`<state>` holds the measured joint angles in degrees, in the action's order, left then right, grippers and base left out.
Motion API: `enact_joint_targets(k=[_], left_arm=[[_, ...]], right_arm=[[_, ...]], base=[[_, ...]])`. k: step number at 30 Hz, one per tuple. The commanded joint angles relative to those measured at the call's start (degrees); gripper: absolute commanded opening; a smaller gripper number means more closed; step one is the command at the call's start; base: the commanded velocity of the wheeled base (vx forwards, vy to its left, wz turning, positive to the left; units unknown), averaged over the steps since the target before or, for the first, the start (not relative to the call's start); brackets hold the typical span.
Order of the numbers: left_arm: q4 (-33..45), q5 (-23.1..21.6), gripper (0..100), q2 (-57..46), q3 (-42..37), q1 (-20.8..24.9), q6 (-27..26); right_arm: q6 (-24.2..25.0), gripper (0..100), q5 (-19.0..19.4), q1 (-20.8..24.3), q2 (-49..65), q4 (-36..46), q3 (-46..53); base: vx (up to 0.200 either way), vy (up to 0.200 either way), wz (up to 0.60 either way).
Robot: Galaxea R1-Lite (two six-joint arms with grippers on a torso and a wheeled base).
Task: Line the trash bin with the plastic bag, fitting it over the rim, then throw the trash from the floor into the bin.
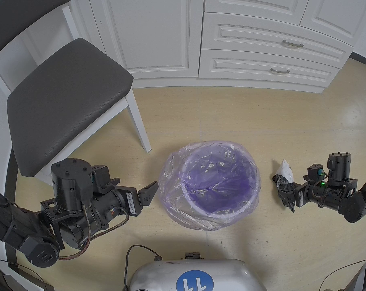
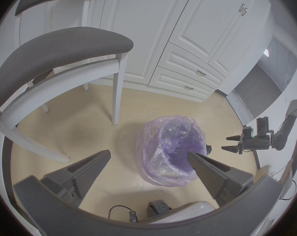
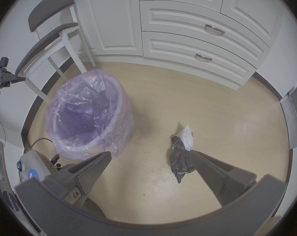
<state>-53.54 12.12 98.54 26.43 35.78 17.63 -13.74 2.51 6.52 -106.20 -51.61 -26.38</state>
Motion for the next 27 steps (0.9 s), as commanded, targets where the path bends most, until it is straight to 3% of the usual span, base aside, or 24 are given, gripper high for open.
enact_joint_targets(k=[1, 15, 22, 27], left_arm=[[-1.7, 0.0, 100, -0.2, -1.6, -0.3, 0.0], [-2.5, -0.1, 100, -3.9, -1.3, 1.1, -3.7], [-2.5, -0.4, 100, -3.9, -1.2, 1.4, -3.9], [-2.5, -1.7, 100, -3.5, -1.6, 1.7, -3.9]], right_arm=[[0.0, 100, -0.2, -0.2, -3.0, -0.4, 0.2], [-0.4, 100, -0.2, 0.5, -2.9, -0.5, 1.4], [-0.3, 100, 0.4, 0.5, -8.2, -0.8, -1.2], [0.1, 100, 0.6, 0.7, -12.5, -6.6, -1.7]], base=[[0.0, 0.0, 0.0], [0.0, 0.0, 0.0], [0.0, 0.0, 0.0], [0.0, 0.0, 0.0]])
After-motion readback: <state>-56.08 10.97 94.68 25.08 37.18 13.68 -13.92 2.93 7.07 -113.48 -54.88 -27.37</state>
